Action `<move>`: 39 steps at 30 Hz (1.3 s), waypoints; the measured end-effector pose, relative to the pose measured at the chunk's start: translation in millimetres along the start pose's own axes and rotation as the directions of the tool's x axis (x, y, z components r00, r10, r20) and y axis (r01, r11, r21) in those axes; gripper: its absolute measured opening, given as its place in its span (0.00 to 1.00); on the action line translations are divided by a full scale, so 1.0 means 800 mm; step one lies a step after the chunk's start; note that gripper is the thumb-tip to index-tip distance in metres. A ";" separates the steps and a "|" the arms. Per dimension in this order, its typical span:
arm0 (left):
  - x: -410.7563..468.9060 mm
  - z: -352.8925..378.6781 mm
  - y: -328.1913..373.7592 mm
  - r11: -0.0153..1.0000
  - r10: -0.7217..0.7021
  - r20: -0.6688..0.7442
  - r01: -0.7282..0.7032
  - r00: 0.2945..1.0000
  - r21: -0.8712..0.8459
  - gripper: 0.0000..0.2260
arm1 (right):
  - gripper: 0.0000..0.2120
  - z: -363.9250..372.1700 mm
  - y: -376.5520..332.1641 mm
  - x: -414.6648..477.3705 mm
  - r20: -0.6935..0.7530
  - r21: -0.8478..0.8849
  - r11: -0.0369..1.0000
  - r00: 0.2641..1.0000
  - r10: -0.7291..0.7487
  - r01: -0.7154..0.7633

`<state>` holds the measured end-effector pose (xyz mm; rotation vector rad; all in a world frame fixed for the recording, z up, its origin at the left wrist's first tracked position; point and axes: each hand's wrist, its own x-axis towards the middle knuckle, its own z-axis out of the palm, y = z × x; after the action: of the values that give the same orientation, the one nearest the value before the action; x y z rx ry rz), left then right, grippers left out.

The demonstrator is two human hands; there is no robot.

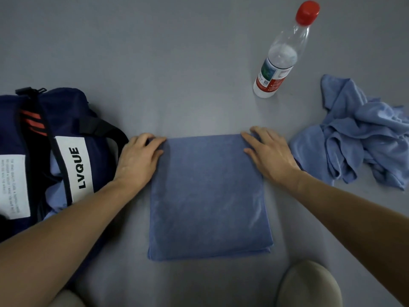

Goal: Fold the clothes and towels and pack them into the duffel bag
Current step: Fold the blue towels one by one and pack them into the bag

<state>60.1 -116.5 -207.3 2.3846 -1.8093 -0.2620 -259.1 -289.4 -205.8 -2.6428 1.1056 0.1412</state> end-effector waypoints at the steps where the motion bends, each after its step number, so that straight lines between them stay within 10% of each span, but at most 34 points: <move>1: 0.004 -0.004 0.001 0.999 -0.035 -0.008 0.034 0.999 -0.033 0.15 | 0.21 -0.002 0.002 0.001 -0.059 0.048 0.998 0.998 0.035 -0.032; 8: 0.052 -0.019 0.001 0.920 -0.283 0.174 0.319 0.943 -0.228 0.07 | 0.09 -0.029 0.004 0.046 0.119 0.266 0.944 0.978 0.169 -0.195; 17: -0.013 -0.076 0.041 0.930 -0.219 -0.125 0.168 0.968 -0.328 0.03 | 0.03 -0.066 0.002 0.006 -0.190 0.363 0.931 0.974 0.121 -0.045; 24: -0.175 -0.051 0.059 0.963 -0.036 0.002 0.035 0.999 -0.266 0.07 | 0.09 -0.025 -0.001 -0.155 -0.180 0.169 0.958 0.963 -0.202 0.233; 34: -0.241 -0.006 0.065 0.996 0.084 0.115 -0.087 0.990 0.025 0.21 | 0.12 0.023 -0.022 -0.217 -0.011 0.034 0.956 0.956 -0.292 0.292; 39: -0.196 0.000 0.100 0.994 0.100 0.096 -0.095 0.990 -0.056 0.23 | 0.21 0.025 -0.059 -0.169 -0.174 0.073 0.960 0.951 -0.255 0.271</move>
<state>-56.5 13.3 -181.5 2.2789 -1.9308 -0.4168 -320.3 -159.2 -188.6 -2.7205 0.7701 -0.1801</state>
